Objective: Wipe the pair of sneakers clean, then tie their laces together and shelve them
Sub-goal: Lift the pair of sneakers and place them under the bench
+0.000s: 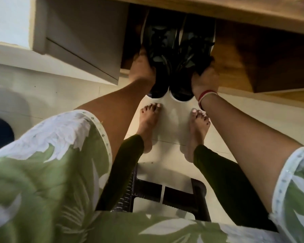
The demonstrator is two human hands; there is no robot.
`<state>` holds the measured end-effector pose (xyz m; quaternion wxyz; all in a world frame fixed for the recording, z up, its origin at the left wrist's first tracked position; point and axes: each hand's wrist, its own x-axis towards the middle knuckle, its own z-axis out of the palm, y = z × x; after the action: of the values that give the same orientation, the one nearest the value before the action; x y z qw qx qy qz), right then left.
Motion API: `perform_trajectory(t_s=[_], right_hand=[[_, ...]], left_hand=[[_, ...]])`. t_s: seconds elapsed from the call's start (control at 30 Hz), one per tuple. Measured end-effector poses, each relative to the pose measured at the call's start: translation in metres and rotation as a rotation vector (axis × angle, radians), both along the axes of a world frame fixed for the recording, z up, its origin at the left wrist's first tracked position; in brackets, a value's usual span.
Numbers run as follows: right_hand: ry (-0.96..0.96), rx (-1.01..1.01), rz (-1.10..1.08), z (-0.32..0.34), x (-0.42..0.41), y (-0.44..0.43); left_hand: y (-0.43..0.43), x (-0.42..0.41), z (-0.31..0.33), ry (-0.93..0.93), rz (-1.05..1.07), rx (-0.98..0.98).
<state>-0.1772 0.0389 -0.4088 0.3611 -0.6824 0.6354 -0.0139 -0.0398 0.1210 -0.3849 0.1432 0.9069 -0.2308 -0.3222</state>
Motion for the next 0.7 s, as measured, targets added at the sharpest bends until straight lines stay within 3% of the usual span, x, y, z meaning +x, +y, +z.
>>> perform_trajectory(t_s=[0.1, 0.17, 0.27, 0.33, 0.4, 0.47, 0.57, 0.7], right_hand=[[-0.034, 0.008, -0.009, -0.003, 0.005, -0.010], [-0.159, 0.095, -0.048, -0.002, 0.007, -0.014], [-0.419, 0.314, -0.326, 0.014, 0.000, -0.008], [-0.393, 0.515, -0.508, 0.026, -0.011, 0.004], [-0.395, 0.824, -0.621, 0.039, -0.018, 0.020], [-0.601, 0.991, -0.759, 0.043, -0.013, 0.033], [-0.774, 0.964, -0.840, 0.040, 0.005, 0.039], [-0.829, 0.905, -0.815, 0.037, 0.019, 0.018]], left_hand=[[-0.007, 0.006, -0.006, -0.007, -0.023, -0.041], [-0.008, 0.008, -0.007, 0.030, -0.051, -0.051], [-0.002, 0.008, 0.002, 0.134, 0.035, 0.020], [0.010, 0.004, 0.011, 0.396, 0.214, 0.085], [0.021, -0.002, 0.019, 0.786, 0.474, 0.065], [0.025, -0.012, 0.025, 1.036, 0.771, -0.059], [0.012, -0.022, 0.030, 0.994, 0.849, -0.161], [-0.004, -0.022, 0.036, 0.954, 0.814, -0.149]])
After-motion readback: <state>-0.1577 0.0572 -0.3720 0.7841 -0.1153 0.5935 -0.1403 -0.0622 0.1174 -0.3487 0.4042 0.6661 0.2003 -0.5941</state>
